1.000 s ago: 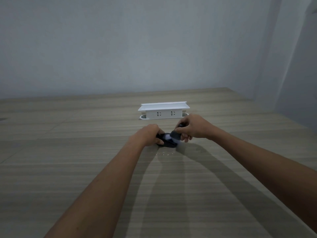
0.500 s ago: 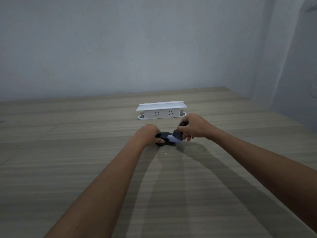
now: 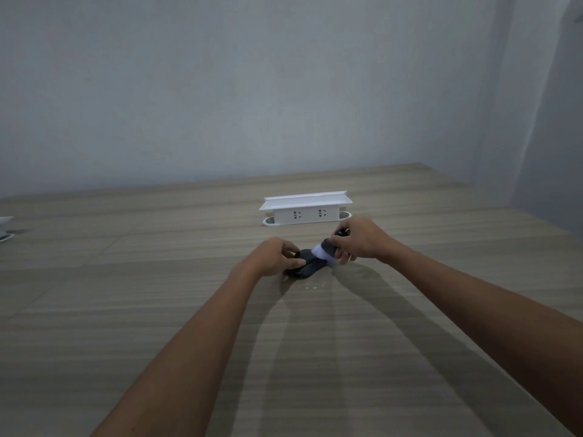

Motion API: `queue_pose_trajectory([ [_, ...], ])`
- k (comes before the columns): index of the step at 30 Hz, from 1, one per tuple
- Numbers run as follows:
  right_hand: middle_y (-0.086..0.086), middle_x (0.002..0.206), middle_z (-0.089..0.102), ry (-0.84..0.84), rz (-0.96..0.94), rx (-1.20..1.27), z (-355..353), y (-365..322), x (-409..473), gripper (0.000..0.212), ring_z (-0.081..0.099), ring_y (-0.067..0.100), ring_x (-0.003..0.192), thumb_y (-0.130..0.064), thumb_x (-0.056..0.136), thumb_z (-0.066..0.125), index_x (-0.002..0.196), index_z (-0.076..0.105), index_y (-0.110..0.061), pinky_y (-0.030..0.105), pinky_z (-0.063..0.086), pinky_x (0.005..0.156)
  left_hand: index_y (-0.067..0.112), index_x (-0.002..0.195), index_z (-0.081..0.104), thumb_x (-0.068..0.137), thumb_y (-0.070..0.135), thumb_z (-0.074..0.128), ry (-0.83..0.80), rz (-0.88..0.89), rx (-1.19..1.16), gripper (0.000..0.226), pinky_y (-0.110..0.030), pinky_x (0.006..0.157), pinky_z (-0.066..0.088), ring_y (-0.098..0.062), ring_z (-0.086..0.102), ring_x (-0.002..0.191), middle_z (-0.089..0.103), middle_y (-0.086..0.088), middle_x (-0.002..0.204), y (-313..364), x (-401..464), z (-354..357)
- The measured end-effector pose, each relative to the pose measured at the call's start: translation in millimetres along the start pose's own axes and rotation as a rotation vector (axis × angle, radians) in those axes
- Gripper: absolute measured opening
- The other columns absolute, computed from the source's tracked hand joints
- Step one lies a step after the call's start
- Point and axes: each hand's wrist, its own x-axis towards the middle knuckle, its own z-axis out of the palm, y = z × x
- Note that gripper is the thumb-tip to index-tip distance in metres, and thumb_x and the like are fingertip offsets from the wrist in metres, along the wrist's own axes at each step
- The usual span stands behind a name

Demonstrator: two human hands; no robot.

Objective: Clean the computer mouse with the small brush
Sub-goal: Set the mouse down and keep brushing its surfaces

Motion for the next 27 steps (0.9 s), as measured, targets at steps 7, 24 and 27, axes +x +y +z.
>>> queue_pose_trajectory([
  [7, 0.014, 0.073, 0.077, -0.056, -0.030, 0.036, 1, -4, -8, 0.016, 0.072, 0.017, 0.056, -0.020, 0.087, 0.067, 0.089, 0.063, -0.005, 0.025, 0.053, 0.052, 0.023, 0.129, 0.066, 0.092, 0.028, 0.067, -0.021, 0.073, -0.092, 0.038, -0.025, 0.083, 0.043, -0.014, 0.066, 0.099, 0.074, -0.004, 0.114, -2, -1, 0],
  [24, 0.008, 0.072, 0.074, -0.038, -0.173, -0.228, -4, 11, -7, 0.004, 0.074, 0.016, 0.058, -0.012, 0.089, 0.067, 0.090, 0.067, -0.008, 0.020, 0.053, 0.050, 0.015, 0.128, 0.066, 0.092, 0.028, 0.068, -0.014, 0.004, -0.183, 0.039, -0.024, 0.086, 0.043, -0.013, 0.063, 0.095, 0.072, -0.010, 0.117, 4, 2, 1],
  [27, -0.002, 0.064, 0.068, -0.032, -0.189, -0.225, -3, 12, -8, 0.004, 0.070, 0.011, 0.053, -0.008, 0.088, 0.066, 0.090, 0.069, -0.006, 0.011, 0.044, 0.044, 0.017, 0.130, 0.065, 0.093, 0.026, 0.065, -0.036, 0.021, -0.118, 0.038, -0.024, 0.087, 0.041, -0.012, 0.060, 0.099, 0.070, -0.007, 0.122, 7, 4, 0],
])
